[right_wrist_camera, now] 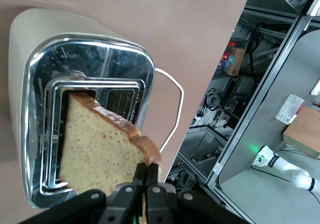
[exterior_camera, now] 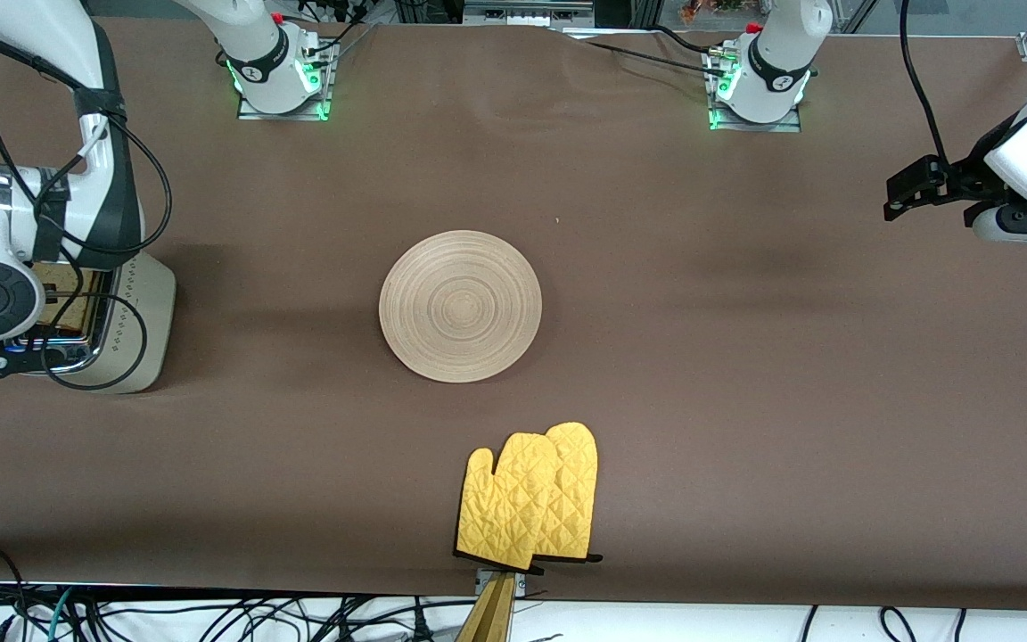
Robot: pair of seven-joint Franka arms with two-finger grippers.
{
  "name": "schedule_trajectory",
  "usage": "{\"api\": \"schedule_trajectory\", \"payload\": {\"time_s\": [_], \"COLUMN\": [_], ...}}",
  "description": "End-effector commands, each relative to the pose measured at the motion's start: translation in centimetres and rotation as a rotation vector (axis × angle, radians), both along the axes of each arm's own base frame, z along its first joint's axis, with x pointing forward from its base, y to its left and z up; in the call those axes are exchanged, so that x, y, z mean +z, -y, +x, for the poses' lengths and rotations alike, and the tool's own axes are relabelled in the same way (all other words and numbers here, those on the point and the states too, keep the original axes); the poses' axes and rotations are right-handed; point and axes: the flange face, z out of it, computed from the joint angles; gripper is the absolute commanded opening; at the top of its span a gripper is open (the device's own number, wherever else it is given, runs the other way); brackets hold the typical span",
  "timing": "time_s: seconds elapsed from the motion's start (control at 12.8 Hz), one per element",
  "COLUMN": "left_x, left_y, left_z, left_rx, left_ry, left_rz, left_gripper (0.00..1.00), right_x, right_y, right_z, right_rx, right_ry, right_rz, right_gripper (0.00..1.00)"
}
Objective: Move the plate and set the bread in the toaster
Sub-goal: 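Lower the bread into a toaster slot and open the right gripper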
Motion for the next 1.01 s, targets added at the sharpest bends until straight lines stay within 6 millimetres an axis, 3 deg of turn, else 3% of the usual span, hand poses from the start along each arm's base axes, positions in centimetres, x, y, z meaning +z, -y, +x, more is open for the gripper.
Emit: {"api": "schedule_trajectory", "payload": {"time_s": [0.0,0.08,0.16,0.39,0.47,0.62,0.86,0.94], "left_x": [0.6,0.6,0.6,0.6,0.6,0.6,0.6,0.6], "left_y": [-0.1,-0.1,-0.2,-0.3,-0.3,-0.3,-0.3,-0.3], "left_z": [0.4,0.4,0.4,0.4,0.4,0.4,0.4,0.4], "left_rx": [-0.009,-0.009,-0.009,-0.006,-0.006,-0.006,-0.006,-0.006], "left_ry": [0.009,0.011,0.011,0.011,0.011,0.011,0.012,0.011], "left_rz": [0.011,0.012,0.015,0.011,0.011,0.011,0.011,0.011], "left_gripper": [1.00,1.00,1.00,1.00,1.00,1.00,1.00,1.00], "right_x": [-0.3,-0.1,0.5,3.4,5.2,8.7,9.9,11.3], "right_y": [-0.3,-0.4,-1.1,-2.7,-3.6,-7.4,-11.1,-11.5], "right_z": [0.6,0.6,0.6,-0.1,-0.2,-1.3,-2.8,-3.3], "right_rx": [0.020,0.019,0.030,-0.022,-0.038,-0.025,-0.109,-0.133], "right_ry": [0.002,0.010,0.014,0.097,0.132,0.170,0.134,0.141], "right_rz": [-0.016,-0.005,0.000,0.178,0.258,0.431,0.700,0.769], "right_gripper": [0.19,0.89,1.00,1.00,1.00,1.00,1.00,1.00]}}
